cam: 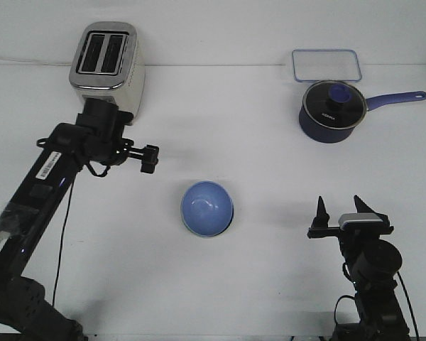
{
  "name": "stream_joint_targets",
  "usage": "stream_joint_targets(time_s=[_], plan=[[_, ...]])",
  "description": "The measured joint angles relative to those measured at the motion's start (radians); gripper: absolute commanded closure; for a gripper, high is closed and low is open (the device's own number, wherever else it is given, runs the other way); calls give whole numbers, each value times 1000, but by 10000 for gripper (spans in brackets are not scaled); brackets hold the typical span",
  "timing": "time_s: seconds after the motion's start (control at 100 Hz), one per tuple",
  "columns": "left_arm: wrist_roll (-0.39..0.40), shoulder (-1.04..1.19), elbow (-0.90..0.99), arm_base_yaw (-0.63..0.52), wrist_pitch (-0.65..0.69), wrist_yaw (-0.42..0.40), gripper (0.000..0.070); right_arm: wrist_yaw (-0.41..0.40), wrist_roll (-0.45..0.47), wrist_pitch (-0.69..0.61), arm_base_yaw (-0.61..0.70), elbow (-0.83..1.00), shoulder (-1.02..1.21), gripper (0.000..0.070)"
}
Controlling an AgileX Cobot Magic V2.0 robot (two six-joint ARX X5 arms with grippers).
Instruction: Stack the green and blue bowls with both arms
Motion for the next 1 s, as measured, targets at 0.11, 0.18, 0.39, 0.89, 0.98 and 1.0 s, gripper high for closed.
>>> stream_joint_targets(time_s=[0.11, 0.18, 0.39, 0.89, 0.98, 1.0], plan=[[0, -54, 0, 48, -1, -11, 32, 0, 0, 0, 0, 0, 0, 118], [0, -92, -1, 65, -1, -17, 34, 0, 0, 0, 0, 0, 0, 118], [0, -252, -126, 94, 87, -20, 34, 0, 0, 0, 0, 0, 0, 118], [-20, -748, -711, 130, 412, -74, 33, 0, 0, 0, 0, 0, 0, 118], [-39, -848, -800, 129, 464, -77, 32, 0, 0, 0, 0, 0, 0, 118], [-42, -869, -818, 129, 477, -78, 32, 0, 0, 0, 0, 0, 0, 118]])
